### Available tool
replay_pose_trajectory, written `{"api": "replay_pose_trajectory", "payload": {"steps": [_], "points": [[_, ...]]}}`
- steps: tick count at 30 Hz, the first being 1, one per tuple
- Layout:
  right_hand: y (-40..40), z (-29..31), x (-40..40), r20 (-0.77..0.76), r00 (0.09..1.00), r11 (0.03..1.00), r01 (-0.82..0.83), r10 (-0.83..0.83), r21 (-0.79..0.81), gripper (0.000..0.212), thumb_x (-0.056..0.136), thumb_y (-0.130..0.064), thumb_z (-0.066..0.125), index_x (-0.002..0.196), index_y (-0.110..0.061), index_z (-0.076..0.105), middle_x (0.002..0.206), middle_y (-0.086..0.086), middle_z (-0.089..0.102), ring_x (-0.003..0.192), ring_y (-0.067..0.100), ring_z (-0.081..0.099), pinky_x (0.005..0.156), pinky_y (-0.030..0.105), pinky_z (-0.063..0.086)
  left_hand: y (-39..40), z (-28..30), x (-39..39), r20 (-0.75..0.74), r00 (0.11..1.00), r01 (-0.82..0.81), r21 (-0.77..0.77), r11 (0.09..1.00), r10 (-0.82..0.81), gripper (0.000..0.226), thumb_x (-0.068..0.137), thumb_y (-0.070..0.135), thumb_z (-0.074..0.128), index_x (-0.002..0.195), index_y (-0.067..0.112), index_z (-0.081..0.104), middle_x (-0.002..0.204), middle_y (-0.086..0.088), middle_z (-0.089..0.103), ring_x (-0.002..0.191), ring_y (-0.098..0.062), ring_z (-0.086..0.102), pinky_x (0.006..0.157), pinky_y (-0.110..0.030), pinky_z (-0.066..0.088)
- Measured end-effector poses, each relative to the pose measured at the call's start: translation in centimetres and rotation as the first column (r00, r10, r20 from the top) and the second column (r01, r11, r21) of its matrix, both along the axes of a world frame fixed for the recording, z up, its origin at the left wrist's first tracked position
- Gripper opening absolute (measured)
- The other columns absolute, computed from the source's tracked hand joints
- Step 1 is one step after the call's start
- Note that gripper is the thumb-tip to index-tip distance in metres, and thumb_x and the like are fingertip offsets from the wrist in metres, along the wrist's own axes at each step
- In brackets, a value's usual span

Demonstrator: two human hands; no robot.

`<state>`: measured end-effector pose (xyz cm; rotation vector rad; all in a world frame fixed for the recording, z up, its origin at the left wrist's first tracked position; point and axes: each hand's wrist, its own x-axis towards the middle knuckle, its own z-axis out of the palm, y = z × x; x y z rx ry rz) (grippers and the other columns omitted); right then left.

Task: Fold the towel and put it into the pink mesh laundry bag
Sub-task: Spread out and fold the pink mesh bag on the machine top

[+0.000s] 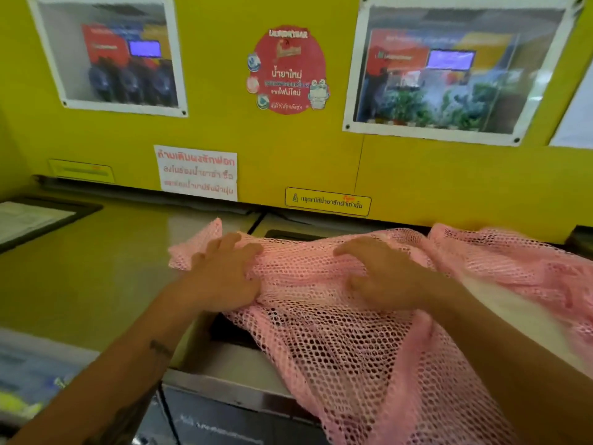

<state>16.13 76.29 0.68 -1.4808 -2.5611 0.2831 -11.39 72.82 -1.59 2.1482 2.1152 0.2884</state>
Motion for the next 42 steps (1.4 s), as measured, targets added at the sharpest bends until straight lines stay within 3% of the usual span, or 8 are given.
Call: {"api": "replay_pose_trajectory", "payload": {"steps": [7,12,18,22,27,31,38,42], "points": [[2.8,-0.4,-9.6,-0.244,0.967,0.989,-0.042,0.075,0.138,0.034,0.092,-0.020,0.042,0.118,-0.024,0.064,0.122,0.002,0.067,0.107,0.023,0.061,0.092,0.042,0.051,-2.2,-0.2,-0.2,0.439,0.894,-0.081,0.366,0.927,-0.096,0.064,0.073,-0.008,0.054,0.127,0.027,0.057,0.133,0.000,0.042,0.117,-0.017,0.050,0.088,-0.019,0.044],[4.9,0.9,-12.5,-0.064,0.994,0.996,-0.089,0.089,-0.006,0.037,0.083,-0.011,0.048,0.107,-0.024,0.072,0.108,-0.004,0.067,0.097,0.022,0.064,0.081,0.037,0.054,-5.5,-0.6,-3.2,0.624,0.777,-0.274,0.458,0.846,-0.086,0.040,0.080,0.021,0.057,0.117,0.035,0.062,0.099,0.004,0.062,0.077,-0.012,0.058,0.061,-0.016,0.045],[5.9,1.5,-15.3,-0.029,0.994,0.994,-0.105,0.105,0.006,0.021,0.079,-0.022,0.048,0.071,-0.015,0.066,0.074,0.005,0.066,0.067,0.021,0.059,0.059,0.034,0.047,-6.7,-1.1,-6.8,0.475,0.844,-0.458,0.395,0.797,0.250,0.042,0.083,0.049,0.053,0.121,0.034,0.062,0.074,0.012,0.060,0.077,-0.018,0.059,0.072,-0.032,0.046],[4.9,0.3,-16.8,0.012,0.991,0.985,-0.130,0.132,-0.114,0.029,0.084,-0.033,0.063,0.066,-0.009,0.061,0.066,0.007,0.060,0.064,0.024,0.058,0.057,0.034,0.044,-5.1,-0.5,-6.8,0.474,0.851,-0.462,0.465,0.755,0.228,0.036,0.085,0.049,0.048,0.109,0.031,0.067,0.094,0.006,0.062,0.087,-0.015,0.057,0.080,-0.032,0.046],[1.1,1.3,-16.9,-0.084,0.988,0.921,-0.091,0.132,0.378,0.015,0.083,-0.015,0.057,0.095,-0.023,0.054,0.095,-0.002,0.057,0.084,0.021,0.057,0.075,0.040,0.050,-3.1,-0.6,-7.0,0.538,0.831,-0.318,0.248,0.915,0.144,0.039,0.087,0.052,0.045,0.115,0.028,0.061,0.120,0.000,0.059,0.109,-0.020,0.056,0.092,-0.040,0.046],[-1.3,2.4,-15.9,-0.119,0.895,0.897,-0.439,0.431,-0.051,0.015,0.086,-0.023,0.065,0.098,-0.029,0.071,0.100,-0.015,0.066,0.089,0.004,0.061,0.077,0.026,0.050,-2.1,-2.8,-6.9,0.325,0.924,-0.247,0.102,0.964,0.202,0.058,0.069,0.051,0.049,0.125,0.036,0.048,0.129,-0.001,0.044,0.126,-0.029,0.038,0.108,-0.056,0.027],[2.6,1.2,-17.0,-0.131,0.976,0.985,-0.171,0.172,0.019,0.033,0.090,-0.025,0.057,0.121,-0.022,0.065,0.115,-0.003,0.063,0.093,0.012,0.061,0.078,0.029,0.050,-2.0,-3.4,-6.8,0.321,0.926,-0.287,0.248,0.925,0.201,0.035,0.071,0.049,0.035,0.100,0.041,0.052,0.109,0.007,0.056,0.110,-0.023,0.049,0.099,-0.052,0.030],[3.1,0.6,-18.1,-0.130,0.961,0.966,-0.254,0.245,-0.054,0.017,0.087,-0.017,0.064,0.075,-0.029,0.065,0.078,-0.014,0.062,0.070,0.001,0.056,0.058,0.018,0.038,-2.2,-3.5,-6.9,0.365,0.911,-0.303,0.280,0.911,0.191,0.022,0.075,0.046,0.049,0.094,0.039,0.057,0.101,0.011,0.058,0.104,-0.020,0.052,0.095,-0.048,0.030]]}}
